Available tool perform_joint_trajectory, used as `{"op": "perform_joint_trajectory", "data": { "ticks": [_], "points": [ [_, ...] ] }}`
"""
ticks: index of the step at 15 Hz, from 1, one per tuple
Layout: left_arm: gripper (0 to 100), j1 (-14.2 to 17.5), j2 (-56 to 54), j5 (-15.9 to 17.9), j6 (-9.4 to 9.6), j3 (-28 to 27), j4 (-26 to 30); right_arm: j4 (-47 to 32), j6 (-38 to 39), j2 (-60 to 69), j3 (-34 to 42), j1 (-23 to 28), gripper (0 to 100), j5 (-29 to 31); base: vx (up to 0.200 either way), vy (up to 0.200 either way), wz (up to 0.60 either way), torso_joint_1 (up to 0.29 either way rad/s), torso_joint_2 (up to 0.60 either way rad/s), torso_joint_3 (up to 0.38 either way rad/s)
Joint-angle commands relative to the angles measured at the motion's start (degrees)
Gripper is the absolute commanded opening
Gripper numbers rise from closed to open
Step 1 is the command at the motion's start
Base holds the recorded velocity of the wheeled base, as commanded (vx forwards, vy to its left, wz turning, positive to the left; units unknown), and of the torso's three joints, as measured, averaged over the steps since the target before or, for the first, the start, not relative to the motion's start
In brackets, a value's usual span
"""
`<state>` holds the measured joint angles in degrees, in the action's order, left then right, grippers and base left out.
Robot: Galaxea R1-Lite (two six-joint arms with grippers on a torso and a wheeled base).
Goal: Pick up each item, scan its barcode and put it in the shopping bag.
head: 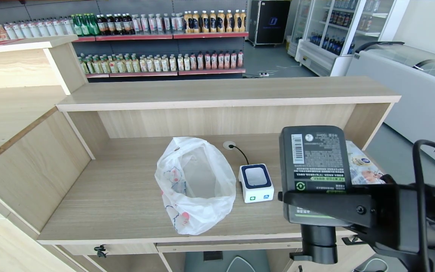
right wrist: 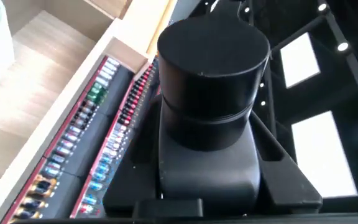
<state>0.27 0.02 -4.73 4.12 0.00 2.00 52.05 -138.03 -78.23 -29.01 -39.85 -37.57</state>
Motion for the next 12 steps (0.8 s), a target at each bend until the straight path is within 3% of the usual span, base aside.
{"op": "perform_joint_trajectory", "data": {
  "ticks": [1, 3, 12],
  "points": [
    [100, 0.1, 0.0, 0.0, 0.01, 0.0, 0.0, 3.8, -0.4, -1.4, -1.2, -4.3, 0, 1.6, 0.000, 0.000, 0.00, 0.000, 0.00, 0.000],
    [100, 0.1, 0.0, 0.0, 0.01, 0.0, 0.0, 9.0, -0.4, -2.3, -1.7, -6.1, 0, 5.0, 0.000, 0.000, 0.00, 0.000, 0.00, 0.000],
    [100, 0.0, 0.0, 0.0, 0.01, 0.0, 0.0, 9.2, -3.2, 6.1, 6.7, -8.7, 0, 5.2, 0.000, 0.000, 0.00, 0.000, 0.00, 0.000]
  ]
}}
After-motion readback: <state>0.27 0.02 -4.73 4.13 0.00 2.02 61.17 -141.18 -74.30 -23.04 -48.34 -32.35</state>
